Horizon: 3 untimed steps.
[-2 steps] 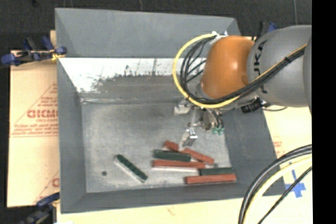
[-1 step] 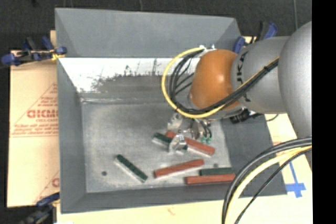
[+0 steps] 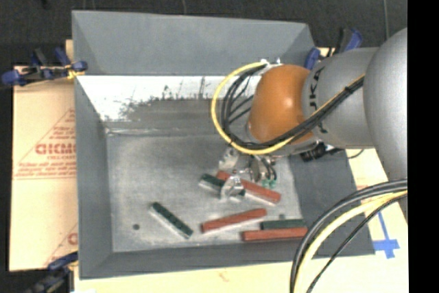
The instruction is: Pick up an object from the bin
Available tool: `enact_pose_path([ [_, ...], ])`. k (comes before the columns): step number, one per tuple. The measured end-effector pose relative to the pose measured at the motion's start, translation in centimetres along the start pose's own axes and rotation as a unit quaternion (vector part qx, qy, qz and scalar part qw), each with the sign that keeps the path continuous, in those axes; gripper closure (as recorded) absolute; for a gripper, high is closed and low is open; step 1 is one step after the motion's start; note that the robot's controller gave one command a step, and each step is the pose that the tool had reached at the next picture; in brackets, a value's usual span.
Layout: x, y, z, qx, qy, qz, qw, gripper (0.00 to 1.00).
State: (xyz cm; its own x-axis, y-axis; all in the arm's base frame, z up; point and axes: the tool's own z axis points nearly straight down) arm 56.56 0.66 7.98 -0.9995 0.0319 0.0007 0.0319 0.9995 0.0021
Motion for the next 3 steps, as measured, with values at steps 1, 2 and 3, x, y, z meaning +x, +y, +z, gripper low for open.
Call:
enact_pose_path([
  [1,0.9,2.0,-11.1,0.000,-0.0017,0.017,0.9999,1.00],
  [2,0.9,2.0,-11.0,0.000,-0.0017,0.017,0.9999,1.00],
  [3,1.9,2.2,-22.8,0.001,-0.0021,0.009,1.0000,1.00],
])
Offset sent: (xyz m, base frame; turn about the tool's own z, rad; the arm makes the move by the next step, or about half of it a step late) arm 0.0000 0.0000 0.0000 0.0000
